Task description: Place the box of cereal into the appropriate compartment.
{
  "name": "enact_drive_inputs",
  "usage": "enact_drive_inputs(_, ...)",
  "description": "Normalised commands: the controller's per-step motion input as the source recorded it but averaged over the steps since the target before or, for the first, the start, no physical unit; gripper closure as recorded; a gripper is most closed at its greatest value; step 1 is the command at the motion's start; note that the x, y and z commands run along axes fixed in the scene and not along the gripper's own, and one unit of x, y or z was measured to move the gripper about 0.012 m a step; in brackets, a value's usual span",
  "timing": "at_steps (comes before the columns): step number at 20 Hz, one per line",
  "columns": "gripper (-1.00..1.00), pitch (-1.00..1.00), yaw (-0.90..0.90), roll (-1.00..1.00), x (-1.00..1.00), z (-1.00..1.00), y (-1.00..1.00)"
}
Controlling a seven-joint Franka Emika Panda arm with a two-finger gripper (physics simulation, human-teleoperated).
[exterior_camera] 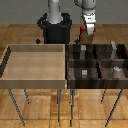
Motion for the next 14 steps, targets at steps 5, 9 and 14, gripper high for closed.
enact_drive_inputs(5, 1.00, 0.00, 0.00, 0.00, 0.00, 0.00, 1.00)
enact_drive_inputs(9, 1.00, 0.00, 0.00, 0.00, 0.00, 0.00, 1.00)
enact_drive_inputs(14, 1.00, 0.00, 0.00, 0.00, 0.00, 0.00, 1.00)
